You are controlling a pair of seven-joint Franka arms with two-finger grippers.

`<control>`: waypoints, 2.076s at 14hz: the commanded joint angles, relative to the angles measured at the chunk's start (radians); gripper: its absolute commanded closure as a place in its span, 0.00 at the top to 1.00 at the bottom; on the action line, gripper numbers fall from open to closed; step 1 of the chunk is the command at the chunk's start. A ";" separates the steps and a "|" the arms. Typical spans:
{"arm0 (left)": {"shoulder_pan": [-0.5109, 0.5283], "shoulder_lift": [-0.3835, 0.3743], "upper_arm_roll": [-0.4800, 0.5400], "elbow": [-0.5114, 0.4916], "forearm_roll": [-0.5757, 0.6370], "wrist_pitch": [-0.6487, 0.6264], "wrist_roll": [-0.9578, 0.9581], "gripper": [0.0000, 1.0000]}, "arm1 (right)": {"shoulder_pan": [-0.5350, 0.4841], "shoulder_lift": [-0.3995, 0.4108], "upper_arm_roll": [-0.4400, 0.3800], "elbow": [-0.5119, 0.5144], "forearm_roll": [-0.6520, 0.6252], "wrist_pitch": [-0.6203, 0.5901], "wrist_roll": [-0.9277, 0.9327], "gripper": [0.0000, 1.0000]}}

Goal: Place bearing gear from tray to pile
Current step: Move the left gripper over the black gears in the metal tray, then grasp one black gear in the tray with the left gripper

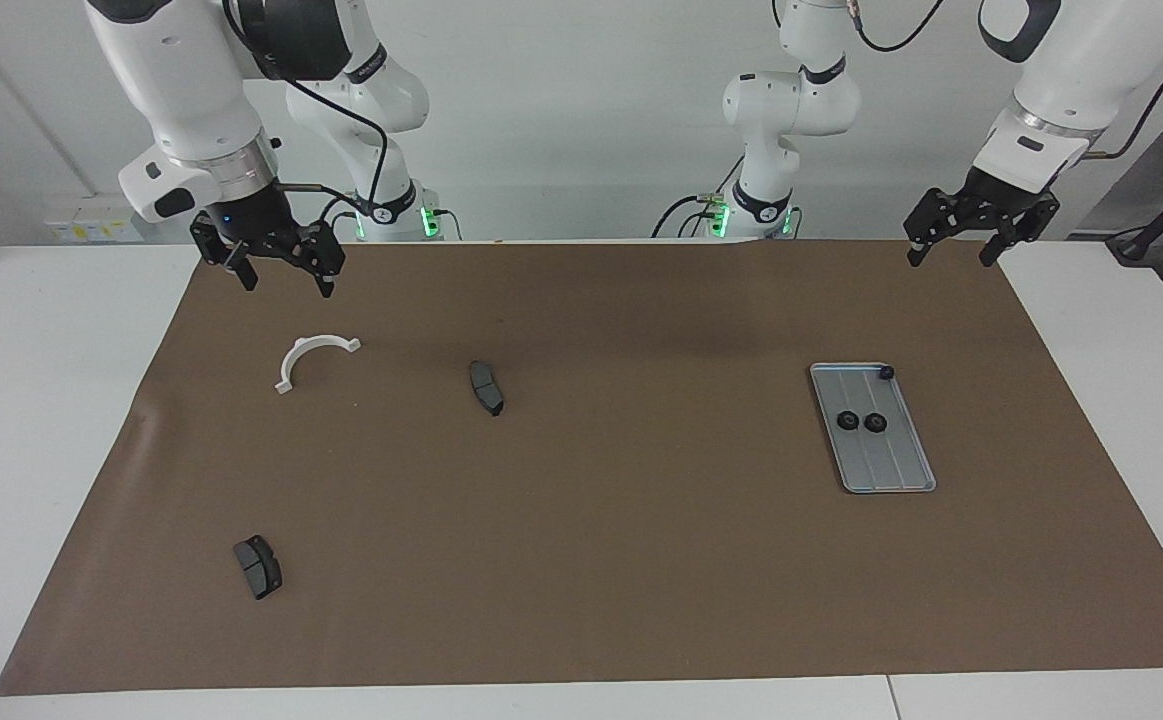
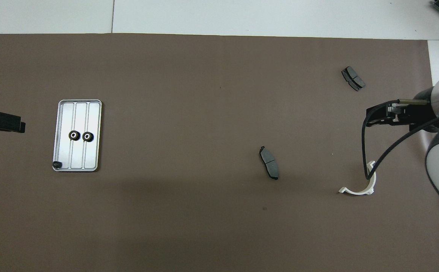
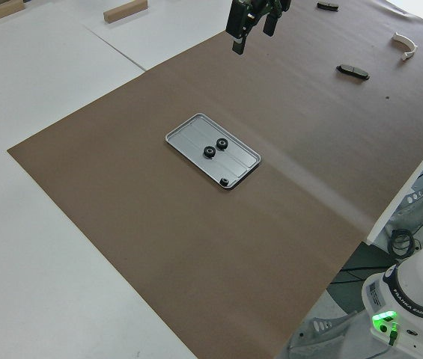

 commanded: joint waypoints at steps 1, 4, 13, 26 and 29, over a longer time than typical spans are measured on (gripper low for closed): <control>0.001 0.060 0.002 0.023 0.010 0.040 0.011 1.00 | -0.009 -0.011 0.005 -0.012 0.021 0.006 0.012 1.00; 0.007 0.193 0.012 0.095 -0.001 0.042 0.011 1.00 | -0.011 -0.011 0.005 -0.012 0.021 0.006 0.010 1.00; 0.010 0.405 0.015 0.121 -0.045 0.278 0.008 1.00 | -0.011 -0.011 0.005 -0.012 0.021 0.006 0.009 1.00; 0.040 0.341 0.013 -0.351 -0.047 0.654 0.039 0.97 | -0.011 -0.011 0.005 -0.012 0.021 0.006 0.009 1.00; 0.041 0.343 0.013 -0.368 -0.047 0.672 0.029 0.83 | -0.012 -0.011 0.005 -0.012 0.021 0.008 0.009 1.00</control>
